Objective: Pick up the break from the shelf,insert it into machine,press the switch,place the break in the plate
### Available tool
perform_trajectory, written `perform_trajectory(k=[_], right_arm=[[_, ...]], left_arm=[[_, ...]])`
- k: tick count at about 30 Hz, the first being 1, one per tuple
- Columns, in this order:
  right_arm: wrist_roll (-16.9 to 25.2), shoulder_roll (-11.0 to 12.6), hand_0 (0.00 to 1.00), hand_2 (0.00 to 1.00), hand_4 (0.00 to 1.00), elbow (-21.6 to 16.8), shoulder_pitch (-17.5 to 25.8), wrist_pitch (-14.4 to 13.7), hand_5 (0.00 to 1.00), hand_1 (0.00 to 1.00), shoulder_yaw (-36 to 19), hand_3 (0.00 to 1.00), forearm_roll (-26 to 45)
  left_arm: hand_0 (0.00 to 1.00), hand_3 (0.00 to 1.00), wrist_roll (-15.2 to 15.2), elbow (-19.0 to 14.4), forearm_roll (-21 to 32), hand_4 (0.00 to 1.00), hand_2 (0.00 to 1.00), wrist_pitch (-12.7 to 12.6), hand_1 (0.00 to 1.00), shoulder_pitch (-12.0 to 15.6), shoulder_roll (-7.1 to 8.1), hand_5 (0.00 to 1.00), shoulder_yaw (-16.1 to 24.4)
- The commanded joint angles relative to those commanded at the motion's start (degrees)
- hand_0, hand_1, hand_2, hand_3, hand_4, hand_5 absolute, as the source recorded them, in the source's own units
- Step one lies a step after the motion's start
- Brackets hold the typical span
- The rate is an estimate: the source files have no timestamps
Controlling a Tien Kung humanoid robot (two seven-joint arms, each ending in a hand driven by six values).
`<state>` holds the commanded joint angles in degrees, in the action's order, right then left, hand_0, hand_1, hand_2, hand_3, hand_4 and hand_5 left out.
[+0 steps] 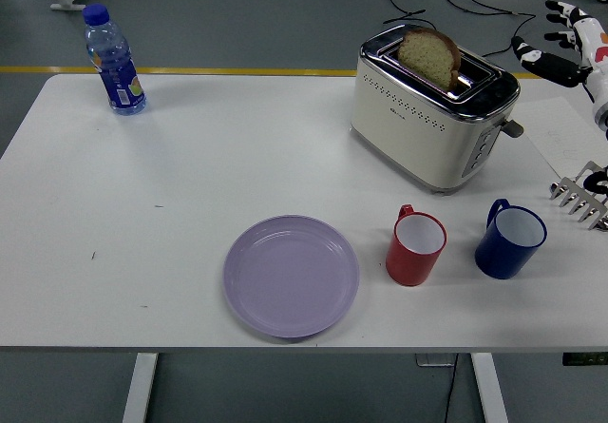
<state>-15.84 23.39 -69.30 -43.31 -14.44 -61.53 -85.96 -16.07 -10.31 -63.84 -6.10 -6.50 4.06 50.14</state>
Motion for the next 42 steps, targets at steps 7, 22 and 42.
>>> perform_trajectory(k=[7,22,42], right_arm=[[-2.78,-2.98,0.913,0.946,0.802,4.43,-8.21,3.99,0.269,0.845,6.56,0.936,-4.61],[-7.61,-11.82,0.924,0.954,0.799,17.92,-19.71,10.41,0.219,0.854,13.87,0.936,-10.07],[-10.24,-21.74,0.840,0.833,0.800,36.46,-28.03,12.87,0.216,0.773,18.81,0.881,-16.36]], left_arm=[[0.652,0.605,0.02,0.00,0.68,0.326,0.594,-0.11,0.589,-0.27,0.11,0.945,-0.51],[0.653,0.605,0.14,0.00,2.30,0.328,0.595,-0.28,0.588,-0.37,0.23,0.948,-1.87],[0.653,0.604,0.06,0.00,2.08,0.328,0.593,-0.42,0.587,-0.46,0.33,0.948,-2.22]])
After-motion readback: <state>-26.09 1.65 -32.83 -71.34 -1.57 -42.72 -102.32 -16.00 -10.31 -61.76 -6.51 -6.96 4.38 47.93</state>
